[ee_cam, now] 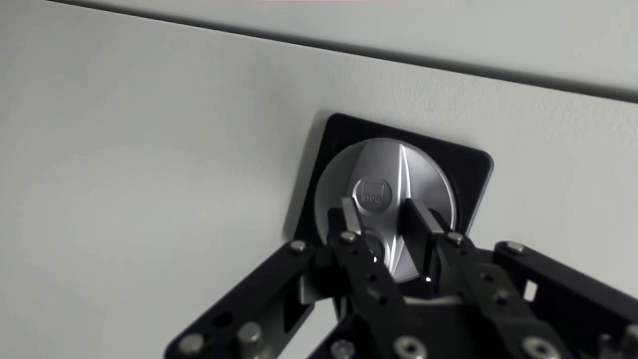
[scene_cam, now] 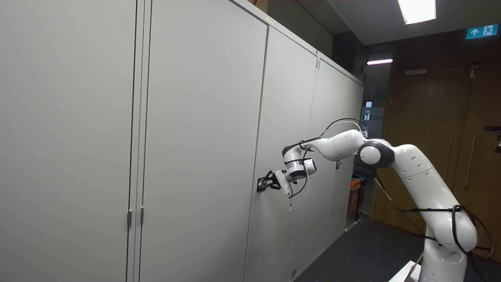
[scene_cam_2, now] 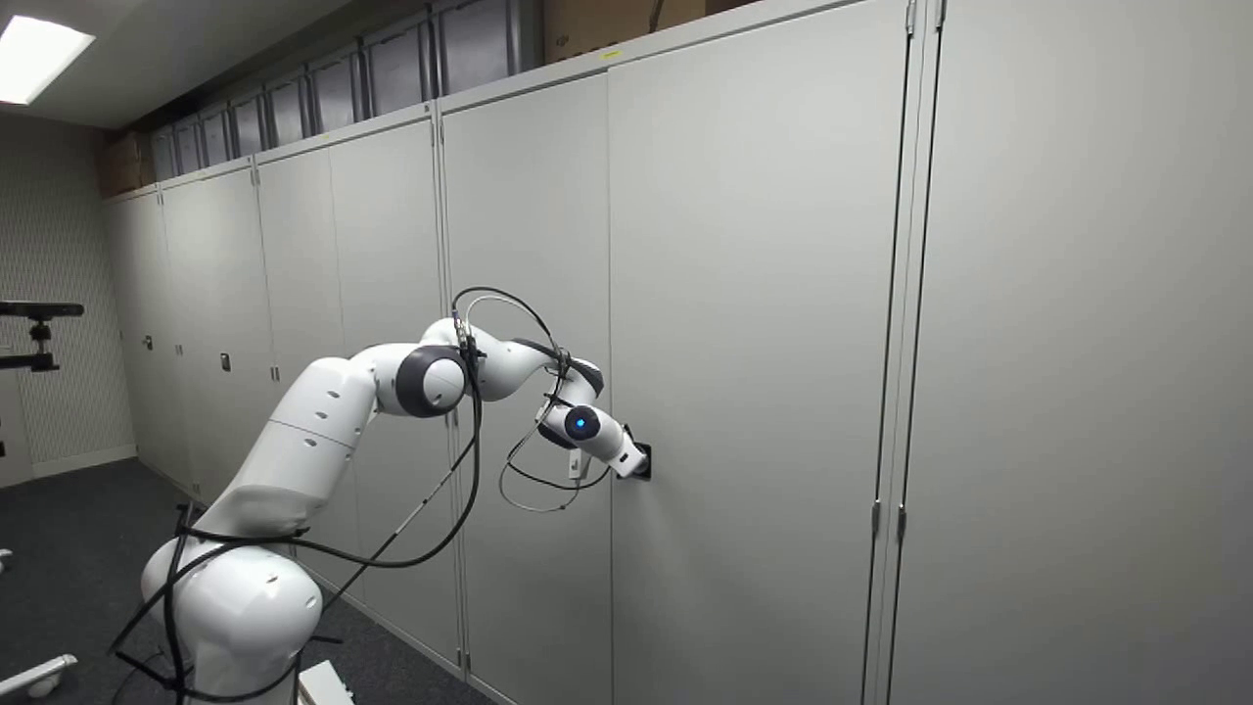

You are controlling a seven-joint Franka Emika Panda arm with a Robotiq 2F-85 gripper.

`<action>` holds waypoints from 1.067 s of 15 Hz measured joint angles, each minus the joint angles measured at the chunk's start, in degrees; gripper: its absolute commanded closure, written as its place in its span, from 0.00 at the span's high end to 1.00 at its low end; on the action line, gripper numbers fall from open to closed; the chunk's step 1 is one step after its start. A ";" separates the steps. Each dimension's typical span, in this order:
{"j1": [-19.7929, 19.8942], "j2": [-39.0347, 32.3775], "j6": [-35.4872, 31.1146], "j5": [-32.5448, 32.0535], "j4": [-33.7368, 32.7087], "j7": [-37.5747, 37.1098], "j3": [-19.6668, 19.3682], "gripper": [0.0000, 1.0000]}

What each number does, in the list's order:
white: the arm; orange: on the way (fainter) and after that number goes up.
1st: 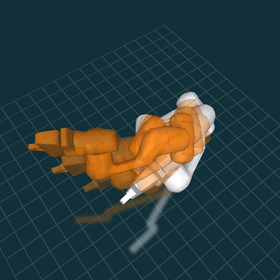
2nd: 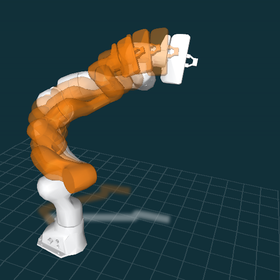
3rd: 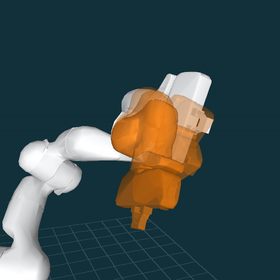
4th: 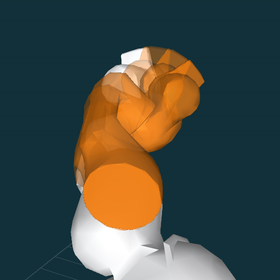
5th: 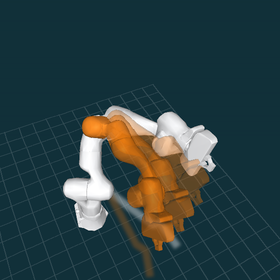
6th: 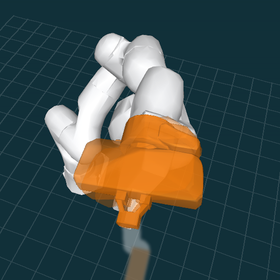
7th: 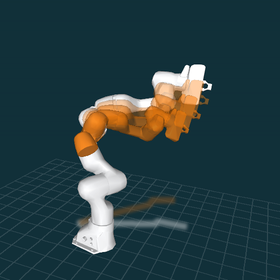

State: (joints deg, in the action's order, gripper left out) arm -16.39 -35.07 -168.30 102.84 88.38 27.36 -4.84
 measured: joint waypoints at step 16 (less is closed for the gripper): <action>0.83 3.30 0.06 -0.10 8.19 1.94 -0.58 0.07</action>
State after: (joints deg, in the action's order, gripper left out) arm -15.56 -31.77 -168.23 102.74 96.57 29.30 -5.42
